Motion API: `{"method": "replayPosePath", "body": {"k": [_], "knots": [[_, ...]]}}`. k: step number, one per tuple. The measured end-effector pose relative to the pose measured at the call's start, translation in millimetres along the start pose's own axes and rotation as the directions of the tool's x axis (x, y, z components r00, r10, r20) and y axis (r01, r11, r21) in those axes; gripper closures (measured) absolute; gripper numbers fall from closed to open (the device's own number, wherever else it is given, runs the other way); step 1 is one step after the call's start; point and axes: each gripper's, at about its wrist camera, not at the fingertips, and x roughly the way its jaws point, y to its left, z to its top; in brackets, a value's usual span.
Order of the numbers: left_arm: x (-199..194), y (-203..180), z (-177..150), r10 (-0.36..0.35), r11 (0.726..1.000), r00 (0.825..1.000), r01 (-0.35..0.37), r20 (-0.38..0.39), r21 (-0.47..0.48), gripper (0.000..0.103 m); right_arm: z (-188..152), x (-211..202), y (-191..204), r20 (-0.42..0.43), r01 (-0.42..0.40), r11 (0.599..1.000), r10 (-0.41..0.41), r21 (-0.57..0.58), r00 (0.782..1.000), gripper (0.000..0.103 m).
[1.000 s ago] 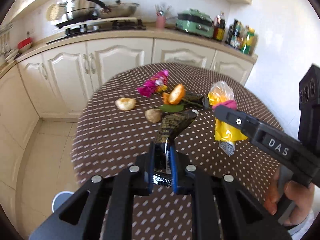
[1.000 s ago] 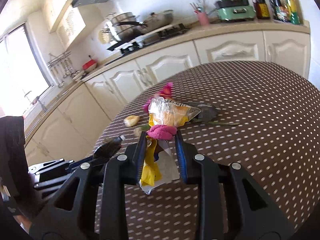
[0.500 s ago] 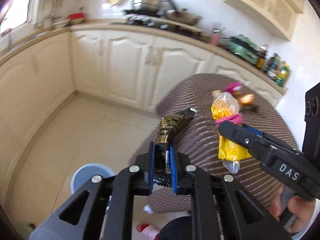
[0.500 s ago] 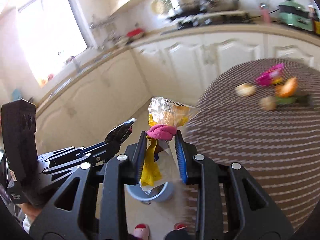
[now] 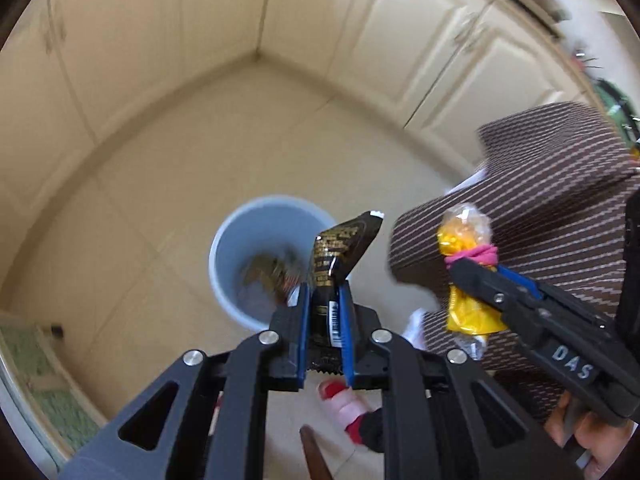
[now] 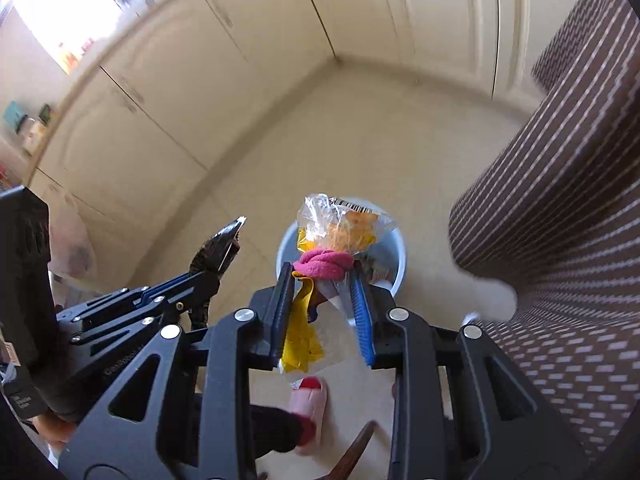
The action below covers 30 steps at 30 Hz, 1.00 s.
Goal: Collect trash
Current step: 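Carry both items over the blue bin and open both tools to drop them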
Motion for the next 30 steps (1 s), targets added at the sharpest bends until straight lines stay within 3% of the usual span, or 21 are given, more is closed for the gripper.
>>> {"method": "replayPosePath", "body": {"k": [4, 10, 12, 14, 15, 21, 30], "knots": [[40.9, 18.5, 2.2, 0.003, 0.999, 0.998, -0.006, -0.07, -0.046, 0.09, -3.0, 39.8, -5.0, -0.061, 0.015, 1.0, -0.014, 0.018, 0.998, 0.075], [67.4, 37.3, 13.5, -0.05, 0.995, 0.997, 0.045, -0.059, -0.089, 0.086, 2.0, 70.5, -16.2, -0.098, 0.038, 0.999, -0.035, 0.031, 0.995, 0.075], [71.8, 43.4, 17.1, -0.095, 0.989, 0.995, 0.09, -0.038, -0.119, 0.07, 2.8, 80.2, -17.7, -0.107, 0.046, 0.998, -0.042, 0.033, 0.993, 0.075], [74.4, 50.3, 17.7, -0.097, 0.983, 0.995, 0.092, -0.021, -0.157, 0.05, 0.7, 91.4, -14.4, -0.117, 0.054, 0.998, -0.05, 0.033, 0.992, 0.075], [74.8, 53.1, 17.6, -0.093, 0.983, 0.996, 0.089, -0.017, -0.163, 0.047, 1.7, 93.6, -17.6, -0.12, 0.055, 0.998, -0.05, 0.036, 0.991, 0.075], [81.3, 62.1, 10.8, -0.01, 0.986, 0.999, 0.003, -0.041, -0.164, 0.047, 0.5, 110.5, -11.9, -0.146, 0.057, 0.997, -0.05, 0.047, 0.988, 0.075], [92.1, 78.0, 9.5, 0.038, 0.976, 0.996, -0.054, -0.081, -0.21, 0.047, 0.4, 134.8, -5.3, -0.163, 0.055, 0.997, -0.047, 0.048, 0.986, 0.075]]}}
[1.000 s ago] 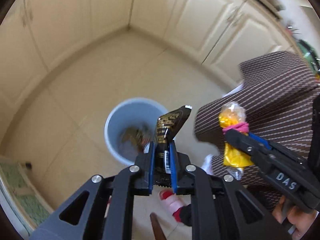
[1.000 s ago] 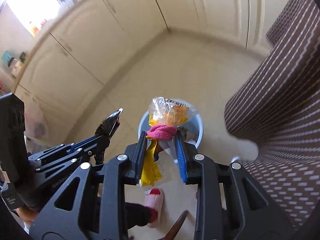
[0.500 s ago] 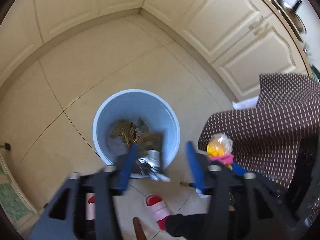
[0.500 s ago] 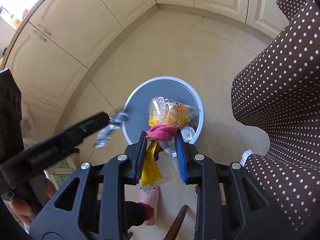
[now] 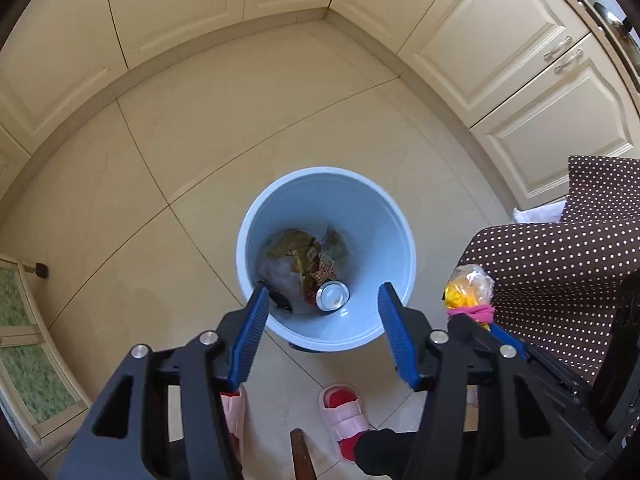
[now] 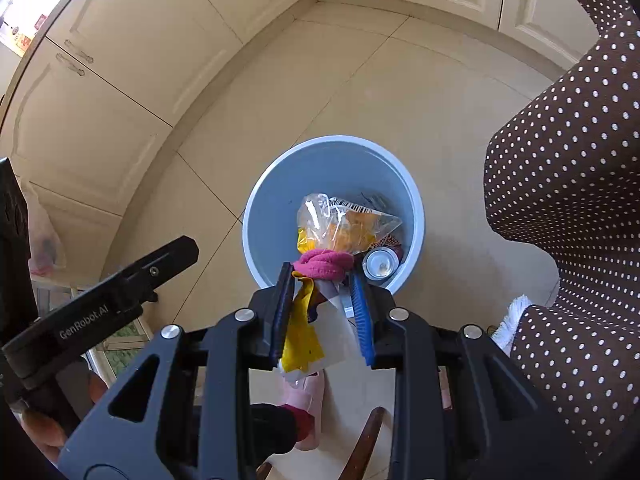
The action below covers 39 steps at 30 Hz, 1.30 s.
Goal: Collect trash
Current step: 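Carry both items over the blue bin and open both tools to drop them, then return to the table and grasp the walnut with the left tool while the right grasps orange peel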
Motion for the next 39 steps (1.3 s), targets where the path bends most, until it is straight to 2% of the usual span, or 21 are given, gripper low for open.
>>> {"method": "replayPosePath", "body": {"k": [8, 12, 13, 14, 15, 25, 33, 37, 39], "knots": [[0.7, 0.3, 3.7, 0.008, 1.0, 1.0, -0.008, 0.002, -0.008, 0.047, 11.4, 5.7, 0.5, 0.02, -0.001, 1.0, 0.001, -0.007, 1.0, 0.074], [1.3, 1.6, 3.7, 0.01, 1.0, 1.0, -0.01, 0.009, -0.005, 0.047, 22.1, 2.3, 6.5, 0.063, -0.004, 1.0, 0.004, -0.009, 0.998, 0.072], [1.2, 1.6, 3.8, 0.011, 1.0, 1.0, -0.011, 0.009, -0.006, 0.047, 24.1, 1.7, 7.3, 0.071, -0.009, 1.0, 0.009, -0.009, 0.997, 0.067], [0.9, 1.8, 3.9, 0.008, 1.0, 1.0, -0.008, 0.009, -0.008, 0.047, 25.5, 0.9, 7.6, 0.076, -0.008, 1.0, 0.008, -0.008, 0.997, 0.055], [0.5, 2.0, 3.7, 0.006, 1.0, 1.0, -0.006, 0.009, -0.009, 0.047, 26.5, -0.5, 8.3, 0.086, -0.002, 1.0, 0.003, -0.009, 0.996, 0.052], [-11.0, -4.9, 1.2, 0.021, 1.0, 0.999, -0.022, 0.039, 0.013, 0.047, 17.6, -22.9, 3.4, 0.119, 0.032, 0.999, -0.028, -0.035, 0.992, 0.052], [-70.1, -40.8, -13.4, -0.023, 0.996, 0.987, 0.009, 0.16, 0.09, 0.047, 8.6, -92.0, -5.0, 0.229, 0.051, 0.997, -0.038, -0.051, 0.973, 0.052], [-116.4, -74.9, -24.8, -0.053, 0.986, 0.97, 0.013, 0.239, 0.165, 0.047, 0.3, -149.6, -5.1, 0.325, 0.064, 0.994, -0.034, -0.083, 0.945, 0.052], [-141.2, -94.4, -31.4, -0.077, 0.981, 0.958, 0.023, 0.277, 0.195, 0.047, -6.9, -192.8, -7.6, 0.394, 0.071, 0.992, -0.025, -0.103, 0.919, 0.052]]}}
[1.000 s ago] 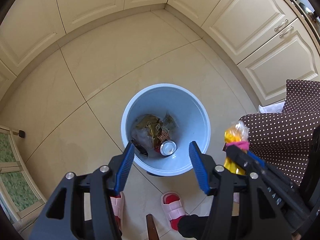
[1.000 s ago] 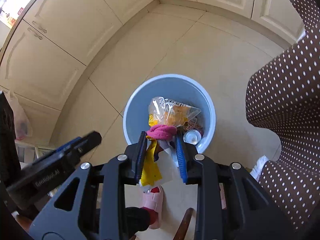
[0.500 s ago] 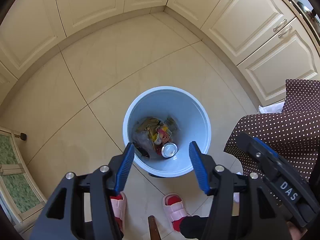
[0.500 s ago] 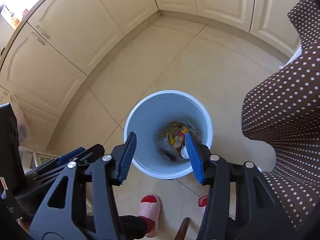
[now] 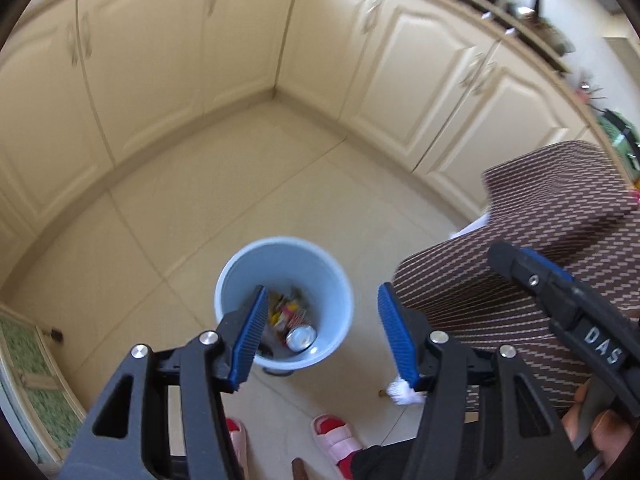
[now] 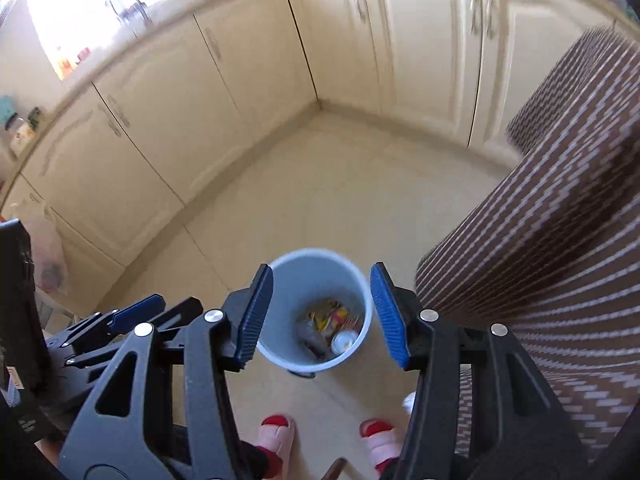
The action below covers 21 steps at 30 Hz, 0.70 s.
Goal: Collect trash
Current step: 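Return to the table and grasp the walnut with the left tool while the right grasps orange peel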
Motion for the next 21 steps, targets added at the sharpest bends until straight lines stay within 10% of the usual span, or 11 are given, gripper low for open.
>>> {"method": "replayPosePath", "body": {"k": [9, 21], "knots": [[-97.0, -129.7, 13.6, -0.151, 0.971, 0.978, 0.119, 0.143, 0.208, 0.04, 18.6, -160.7, -55.3, 0.248, 0.049, 0.999, -0.046, -0.006, 0.968, 0.052], [-104.9, -306.2, 16.6, -0.278, 0.86, 0.958, 0.217, 0.068, 0.461, 0.039, 15.5, -278.6, -222.3, 0.342, 0.236, 0.95, -0.295, 0.203, 0.892, 0.052]]}}
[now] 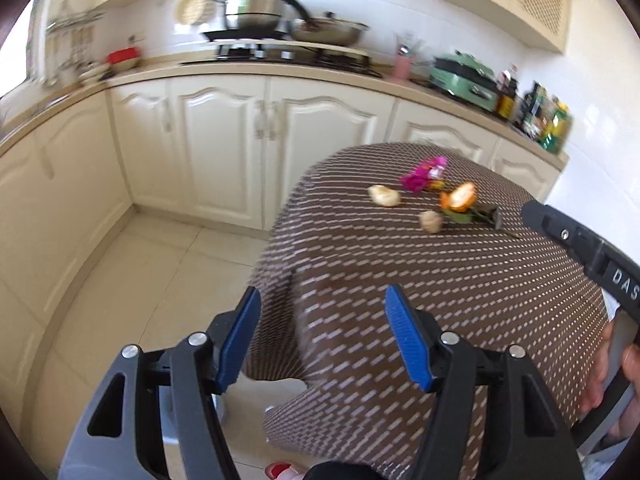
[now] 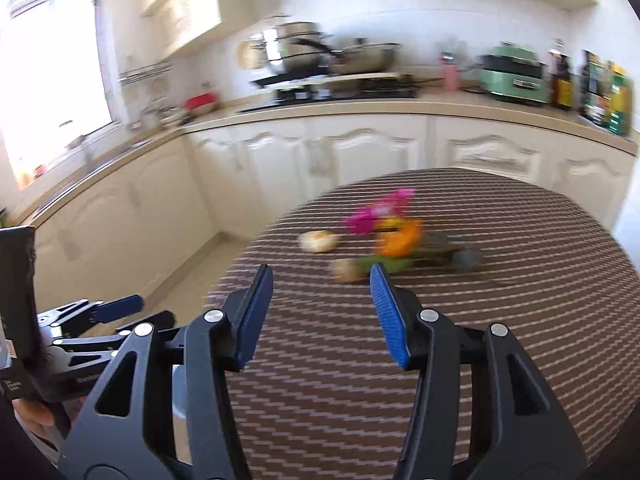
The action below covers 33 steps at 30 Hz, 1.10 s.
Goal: Collect trash
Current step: 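Return to the table and grasp the walnut with the left tool while the right grasps orange peel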
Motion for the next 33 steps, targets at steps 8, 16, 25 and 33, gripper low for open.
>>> {"method": "replayPosePath", "body": {"k": [8, 16, 25, 33], "knots": [[68.3, -67.5, 29.0, -0.024, 0.993, 0.996, 0.034, -0.087, 0.117, 0.04, 10.8, 20.1, -66.1, -0.034, 0.056, 0.997, -0.054, 0.06, 0.998, 0.052], [123.0, -100.4, 54.4, -0.025, 0.985, 0.986, 0.052, -0.162, 0.163, 0.04, 21.9, 44.9, -72.6, -0.091, 0.021, 0.998, -0.015, 0.059, 0.996, 0.052], [147.0, -110.5, 69.6, -0.054, 0.979, 0.979, 0.091, -0.196, 0.185, 0.079, 31.6, 74.6, -68.3, -0.143, 0.048, 0.998, -0.042, 0.037, 0.989, 0.052], [124.0, -79.8, 60.9, -0.084, 0.987, 0.985, 0.103, -0.152, 0.123, 0.08, 40.4, 111.3, -55.0, -0.205, 0.095, 0.995, -0.091, 0.01, 0.975, 0.053]]}}
